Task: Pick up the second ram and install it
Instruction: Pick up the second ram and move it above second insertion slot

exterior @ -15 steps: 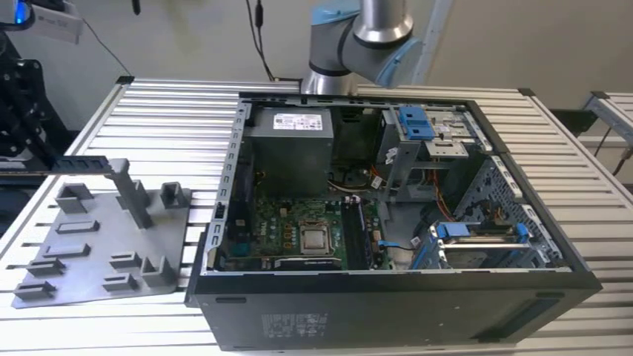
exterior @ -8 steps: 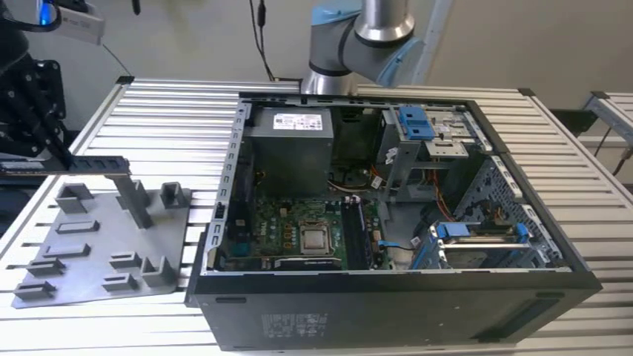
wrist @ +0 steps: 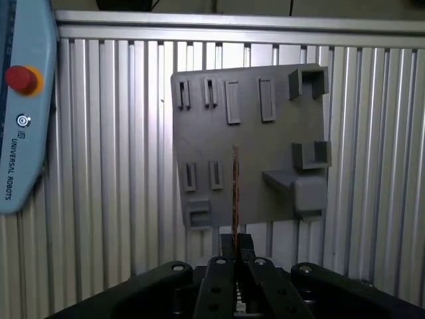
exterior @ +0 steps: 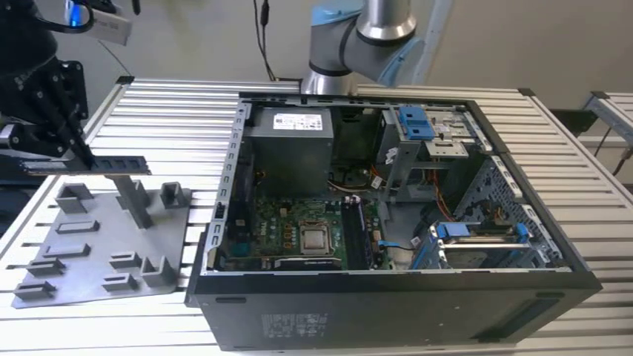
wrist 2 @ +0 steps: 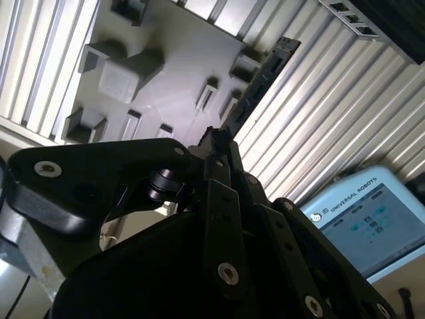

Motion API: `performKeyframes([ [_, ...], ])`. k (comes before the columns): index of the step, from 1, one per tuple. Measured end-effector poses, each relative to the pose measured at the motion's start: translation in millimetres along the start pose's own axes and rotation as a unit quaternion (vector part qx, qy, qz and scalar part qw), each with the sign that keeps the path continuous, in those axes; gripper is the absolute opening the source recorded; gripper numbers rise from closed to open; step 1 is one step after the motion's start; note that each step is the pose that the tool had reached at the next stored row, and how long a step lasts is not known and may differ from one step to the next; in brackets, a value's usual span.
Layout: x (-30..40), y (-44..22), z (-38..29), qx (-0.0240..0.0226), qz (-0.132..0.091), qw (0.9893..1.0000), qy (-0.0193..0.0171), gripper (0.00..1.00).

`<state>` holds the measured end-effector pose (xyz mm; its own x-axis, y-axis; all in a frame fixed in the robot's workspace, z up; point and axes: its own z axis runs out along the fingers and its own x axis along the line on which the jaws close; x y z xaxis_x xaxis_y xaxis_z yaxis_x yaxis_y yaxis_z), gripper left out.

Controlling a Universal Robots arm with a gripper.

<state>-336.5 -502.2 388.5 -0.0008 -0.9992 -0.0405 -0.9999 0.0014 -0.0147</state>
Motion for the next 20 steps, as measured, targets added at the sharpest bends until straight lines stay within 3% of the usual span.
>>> performKeyframes([
  [20,-0.1,-68.8,1.0,0.0000,0.000,1.0000,0.0000,0.14],
])
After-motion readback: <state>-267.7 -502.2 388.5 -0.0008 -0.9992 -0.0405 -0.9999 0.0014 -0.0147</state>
